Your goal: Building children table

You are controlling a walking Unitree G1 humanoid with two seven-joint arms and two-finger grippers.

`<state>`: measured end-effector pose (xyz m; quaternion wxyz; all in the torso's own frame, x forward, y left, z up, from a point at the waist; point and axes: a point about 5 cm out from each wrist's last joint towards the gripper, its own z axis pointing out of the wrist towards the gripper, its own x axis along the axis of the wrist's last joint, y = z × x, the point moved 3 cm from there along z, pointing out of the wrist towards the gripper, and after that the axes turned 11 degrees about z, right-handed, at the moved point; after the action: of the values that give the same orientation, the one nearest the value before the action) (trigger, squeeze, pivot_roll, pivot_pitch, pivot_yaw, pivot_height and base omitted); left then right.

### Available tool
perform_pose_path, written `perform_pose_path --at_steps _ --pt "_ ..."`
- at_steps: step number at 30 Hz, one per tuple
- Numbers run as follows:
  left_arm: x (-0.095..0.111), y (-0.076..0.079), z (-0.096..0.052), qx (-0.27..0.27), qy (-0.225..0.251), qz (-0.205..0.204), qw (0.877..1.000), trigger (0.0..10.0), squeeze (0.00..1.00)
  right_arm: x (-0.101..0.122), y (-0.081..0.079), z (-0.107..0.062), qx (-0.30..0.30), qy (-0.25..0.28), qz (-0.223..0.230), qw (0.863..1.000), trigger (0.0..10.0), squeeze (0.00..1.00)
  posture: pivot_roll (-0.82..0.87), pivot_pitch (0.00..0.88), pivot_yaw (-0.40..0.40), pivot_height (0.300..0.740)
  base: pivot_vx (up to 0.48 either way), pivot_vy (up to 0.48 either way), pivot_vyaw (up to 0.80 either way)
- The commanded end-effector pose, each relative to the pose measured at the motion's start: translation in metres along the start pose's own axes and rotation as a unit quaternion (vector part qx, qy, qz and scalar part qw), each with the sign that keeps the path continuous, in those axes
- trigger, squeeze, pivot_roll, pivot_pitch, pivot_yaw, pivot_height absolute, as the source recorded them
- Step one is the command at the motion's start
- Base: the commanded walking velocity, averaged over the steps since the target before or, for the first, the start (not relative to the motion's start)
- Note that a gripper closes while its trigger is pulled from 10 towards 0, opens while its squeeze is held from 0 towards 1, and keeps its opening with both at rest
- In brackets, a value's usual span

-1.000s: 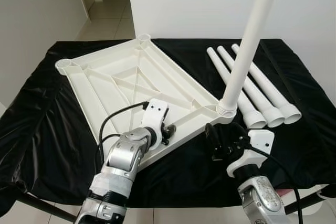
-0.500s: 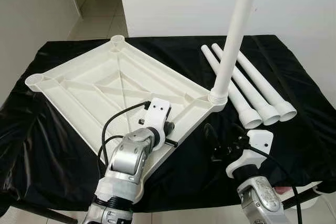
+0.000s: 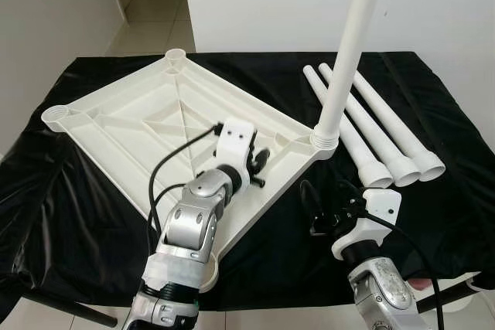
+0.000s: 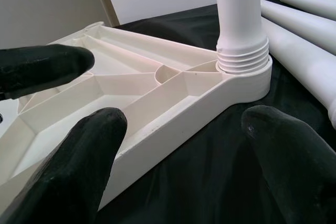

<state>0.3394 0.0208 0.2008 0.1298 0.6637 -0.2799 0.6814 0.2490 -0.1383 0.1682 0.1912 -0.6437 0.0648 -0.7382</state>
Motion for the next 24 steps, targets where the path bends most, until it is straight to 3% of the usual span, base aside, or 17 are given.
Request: perform_pose_path --at_steps 1,4,6,7,9,14,23,24 --pt "-0.001 0.006 -0.003 -0.028 0.007 0.009 1.0 10.0 0.0 -0.003 0.001 -0.001 -0.003 -0.006 0.001 1.0 10.0 0.0 -0.07 0.111 0.087 0.74 0.0 0.0 0.0" --pt "-0.001 0.014 -0.009 -0.065 0.017 0.036 0.997 10.0 0.0 -0.004 0.001 -0.001 -0.004 -0.007 0.001 1.0 10.0 0.0 -0.06 0.11 0.087 0.74 0.0 0.0 0.0" --pt "-0.01 0.029 -0.028 -0.154 0.025 0.079 0.985 10.0 0.0 -0.006 0.002 0.001 -0.002 -0.009 0.001 1.0 10.0 0.0 -0.05 0.107 0.085 0.74 0.0 0.0 0.0" --pt "-0.01 0.029 -0.028 -0.154 0.025 0.079 0.985 10.0 0.0 -0.006 0.002 0.001 -0.002 -0.009 0.001 1.0 10.0 0.0 -0.05 0.107 0.085 0.74 0.0 0.0 0.0" --pt "-0.019 0.037 -0.042 -0.206 0.024 0.097 0.973 10.0 0.0 -0.007 0.002 0.002 0.001 -0.011 0.001 1.0 10.0 0.0 -0.05 0.106 0.084 0.74 0.0 0.0 0.0" --pt "-0.037 0.031 -0.06 -0.24 -0.004 0.112 0.964 10.0 0.0 -0.008 0.002 0.005 0.007 -0.012 -0.001 1.0 10.0 0.0 -0.04 0.1 0.082 0.74 0.0 0.0 0.0" --pt "-0.041 0.022 -0.075 -0.267 -0.006 0.115 0.957 10.0 0.0 -0.009 0.004 0.006 0.009 -0.012 -0.005 1.0 10.0 0.0 -0.04 0.094 0.077 0.74 0.0 0.0 0.0" --pt "-0.043 0.02 -0.081 -0.283 -0.009 0.121 0.951 10.0 0.0 -0.008 0.005 0.006 0.011 -0.013 -0.008 1.0 10.0 0.0 -0.04 0.091 0.075 0.74 0.0 0.0 0.0"
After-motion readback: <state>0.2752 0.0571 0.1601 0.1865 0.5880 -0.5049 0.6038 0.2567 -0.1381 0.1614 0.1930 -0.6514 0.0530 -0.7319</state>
